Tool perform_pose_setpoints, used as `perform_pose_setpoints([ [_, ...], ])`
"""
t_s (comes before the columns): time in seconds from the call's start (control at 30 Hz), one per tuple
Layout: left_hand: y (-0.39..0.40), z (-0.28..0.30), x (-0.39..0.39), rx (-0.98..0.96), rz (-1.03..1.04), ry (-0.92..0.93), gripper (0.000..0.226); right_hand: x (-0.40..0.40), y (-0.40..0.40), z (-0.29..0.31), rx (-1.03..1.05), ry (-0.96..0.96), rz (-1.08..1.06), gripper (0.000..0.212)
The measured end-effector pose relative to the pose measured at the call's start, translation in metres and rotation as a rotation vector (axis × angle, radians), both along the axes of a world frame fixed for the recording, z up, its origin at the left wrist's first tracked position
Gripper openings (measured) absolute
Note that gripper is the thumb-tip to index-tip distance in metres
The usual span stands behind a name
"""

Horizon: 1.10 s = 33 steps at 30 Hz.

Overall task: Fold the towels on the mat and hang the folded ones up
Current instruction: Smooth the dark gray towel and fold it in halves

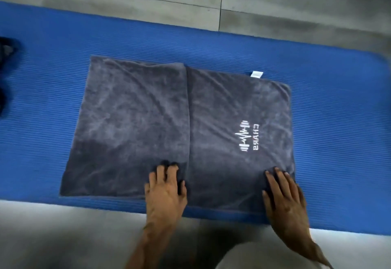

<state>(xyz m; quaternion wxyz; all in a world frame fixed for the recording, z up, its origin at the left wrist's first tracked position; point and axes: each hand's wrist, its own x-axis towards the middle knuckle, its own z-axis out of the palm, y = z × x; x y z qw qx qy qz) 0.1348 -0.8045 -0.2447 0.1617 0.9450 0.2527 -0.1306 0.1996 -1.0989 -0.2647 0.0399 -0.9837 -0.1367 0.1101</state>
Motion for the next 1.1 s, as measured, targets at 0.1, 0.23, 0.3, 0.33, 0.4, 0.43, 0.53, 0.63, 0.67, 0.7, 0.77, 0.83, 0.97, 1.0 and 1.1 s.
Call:
perform_pose_setpoints([
  [0.1,-0.006,0.003,0.003,0.014,-0.019,0.049,0.053,0.03,0.037,0.017,0.076,0.003,-0.056,0.057],
  [0.23,-0.014,0.005,-0.003,0.017,-0.041,0.064,0.055,0.098,0.14,0.032,0.576,0.198,-0.025,0.044],
  [0.3,-0.014,0.003,-0.007,-0.019,0.019,0.014,0.056,0.132,0.199,0.039,0.761,0.396,-0.097,0.044],
  [0.33,-0.014,0.002,-0.008,-0.024,0.038,0.002,0.056,0.151,0.227,0.039,0.799,0.511,-0.138,0.048],
  [0.4,-0.015,0.001,-0.01,-0.016,0.034,-0.012,0.055,0.186,0.275,0.04,0.871,0.725,-0.212,0.057],
  [0.43,-0.015,0.0,-0.01,-0.003,0.012,-0.006,0.052,0.199,0.294,0.041,0.919,0.772,-0.24,0.059],
  [0.53,-0.013,0.001,-0.011,0.04,-0.017,0.023,0.033,0.22,0.321,0.044,0.983,0.747,-0.267,0.05],
  [0.63,-0.008,0.014,-0.011,0.034,-0.006,-0.056,0.021,0.229,0.326,0.05,1.04,0.697,-0.293,0.045],
  [0.67,-0.008,0.021,-0.011,0.027,-0.012,-0.107,0.02,0.23,0.322,0.052,1.07,0.684,-0.298,0.046],
  [0.7,-0.01,0.03,-0.011,0.011,-0.023,-0.174,0.021,0.232,0.315,0.056,1.097,0.669,-0.298,0.045],
  [0.77,-0.017,0.049,-0.01,-0.063,-0.053,-0.333,0.021,0.237,0.296,0.063,1.161,0.64,-0.307,0.044],
  [0.83,-0.032,0.064,-0.007,-0.14,-0.116,-0.456,0.018,0.24,0.269,0.073,1.232,0.616,-0.31,0.042],
  [0.97,-0.072,0.064,0.003,-0.29,-0.316,-0.565,0.01,0.25,0.198,0.072,1.213,0.533,-0.334,0.042],
  [1.0,-0.085,0.057,0.004,-0.292,-0.363,-0.548,0.009,0.253,0.18,0.068,1.172,0.52,-0.343,0.041],
  [1.1,-0.119,0.032,0.006,-0.27,-0.437,-0.407,0.009,0.264,0.146,0.053,1.012,0.546,-0.352,0.036],
])
